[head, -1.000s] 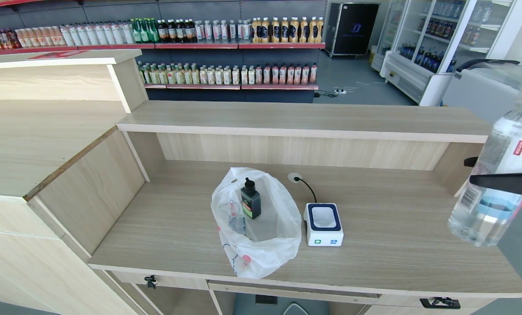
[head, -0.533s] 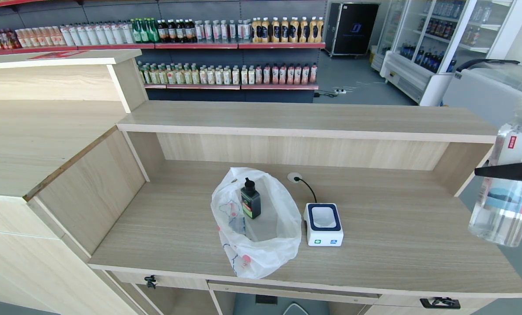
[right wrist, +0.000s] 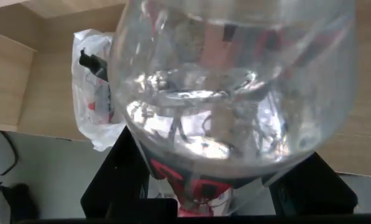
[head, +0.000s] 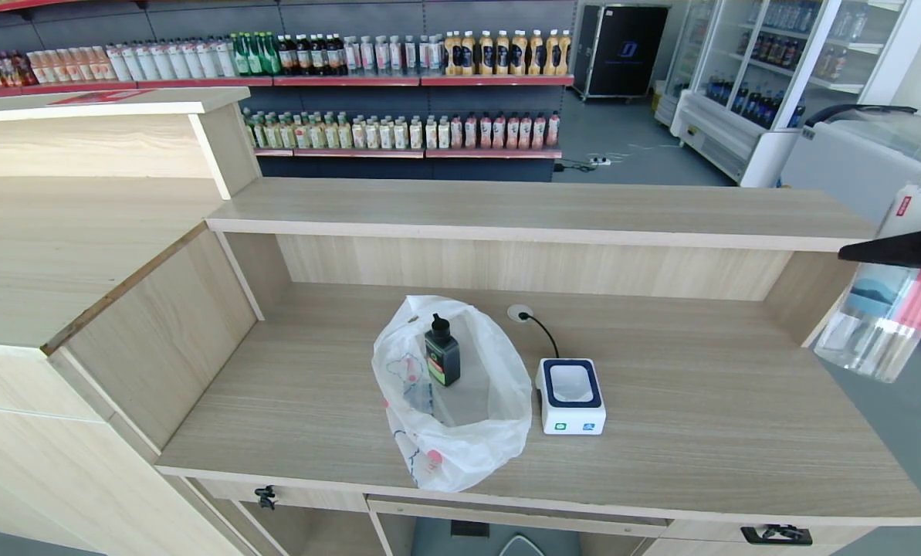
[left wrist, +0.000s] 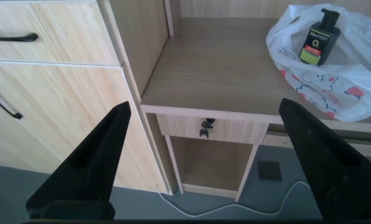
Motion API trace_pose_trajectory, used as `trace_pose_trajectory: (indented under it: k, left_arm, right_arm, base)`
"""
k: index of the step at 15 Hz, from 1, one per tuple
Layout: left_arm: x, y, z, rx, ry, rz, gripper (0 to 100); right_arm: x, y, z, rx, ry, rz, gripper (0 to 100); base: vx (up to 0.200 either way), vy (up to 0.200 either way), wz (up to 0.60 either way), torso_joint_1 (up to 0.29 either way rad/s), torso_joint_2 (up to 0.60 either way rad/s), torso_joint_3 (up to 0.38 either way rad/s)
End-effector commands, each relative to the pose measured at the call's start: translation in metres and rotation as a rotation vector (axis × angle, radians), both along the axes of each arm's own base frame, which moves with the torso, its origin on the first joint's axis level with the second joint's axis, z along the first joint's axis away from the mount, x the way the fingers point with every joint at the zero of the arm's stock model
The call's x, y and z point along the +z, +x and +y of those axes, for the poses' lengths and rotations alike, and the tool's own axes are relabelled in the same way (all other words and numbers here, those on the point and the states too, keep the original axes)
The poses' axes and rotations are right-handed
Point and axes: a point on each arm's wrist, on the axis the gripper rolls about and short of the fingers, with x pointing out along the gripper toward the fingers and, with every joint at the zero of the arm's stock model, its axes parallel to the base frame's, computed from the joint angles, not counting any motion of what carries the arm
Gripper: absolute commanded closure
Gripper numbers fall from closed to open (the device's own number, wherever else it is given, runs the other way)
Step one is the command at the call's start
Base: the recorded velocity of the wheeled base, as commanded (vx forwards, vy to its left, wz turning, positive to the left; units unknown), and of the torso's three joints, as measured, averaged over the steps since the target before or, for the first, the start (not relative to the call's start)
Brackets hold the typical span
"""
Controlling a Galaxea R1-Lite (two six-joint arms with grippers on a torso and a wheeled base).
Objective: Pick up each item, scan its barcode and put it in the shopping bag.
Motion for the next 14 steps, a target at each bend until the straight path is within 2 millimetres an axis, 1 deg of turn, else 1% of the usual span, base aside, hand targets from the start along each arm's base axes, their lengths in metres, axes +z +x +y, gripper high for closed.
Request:
trace_pose_trajectory:
  k: [1, 2, 3, 4, 6, 8, 10, 11, 14]
  left_arm:
    - [0.0, 0.0, 0.0, 0.0, 0.0, 0.0, 0]
    - [0.0, 0.0, 0.0, 0.001, 0.0, 0.0, 0]
    - [0.0, 0.0, 0.0, 0.0, 0.0, 0.0, 0]
    - [0.0, 0.0, 0.0, 0.001, 0.0, 0.0, 0]
    - [0.0, 0.0, 0.0, 0.001, 0.0, 0.0, 0]
    - [0.0, 0.0, 0.0, 0.0, 0.0, 0.0, 0]
    - [0.0, 0.0, 0.0, 0.001, 0.0, 0.0, 0]
    - [0.0, 0.0, 0.0, 0.0, 0.0, 0.0, 0]
    - [0.0, 0.0, 0.0, 0.001, 0.0, 0.0, 0]
  right_arm:
    - [-0.005, 0.011, 0.017, -0.079, -0.086, -0.051, 100]
    - [-0.014, 0.013, 0.023, -0.207, -0.211, -0.066, 100]
    - [-0.022, 0.011, 0.024, -0.301, -0.32, -0.036, 100]
    - [-0.028, 0.009, 0.029, -0.369, -0.388, -0.013, 100]
    - [-0.034, 0.005, 0.032, -0.411, -0.403, 0.007, 100]
    - [-0.039, 0.0, 0.034, -0.398, -0.407, 0.016, 100]
    - [-0.041, 0.0, 0.042, -0.361, -0.396, 0.009, 100]
    - [-0.039, 0.003, 0.046, -0.354, -0.351, -0.017, 100]
    - [-0.038, 0.011, 0.051, -0.341, -0.312, -0.053, 100]
  base:
    - [0.0, 0.0, 0.0, 0.0, 0.0, 0.0]
    - [0.0, 0.0, 0.0, 0.0, 0.0, 0.0]
    - [0.0, 0.0, 0.0, 0.0, 0.0, 0.0]
    - [0.0, 0.0, 0.0, 0.0, 0.0, 0.0]
    - [0.0, 0.0, 0.0, 0.0, 0.0, 0.0]
    - [0.0, 0.0, 0.0, 0.0, 0.0, 0.0]
    - [0.0, 0.0, 0.0, 0.0, 0.0, 0.0]
    - [0.0, 0.0, 0.6, 0.002, 0.0, 0.002]
    - [0.0, 0.0, 0.6, 0.002, 0.0, 0.002]
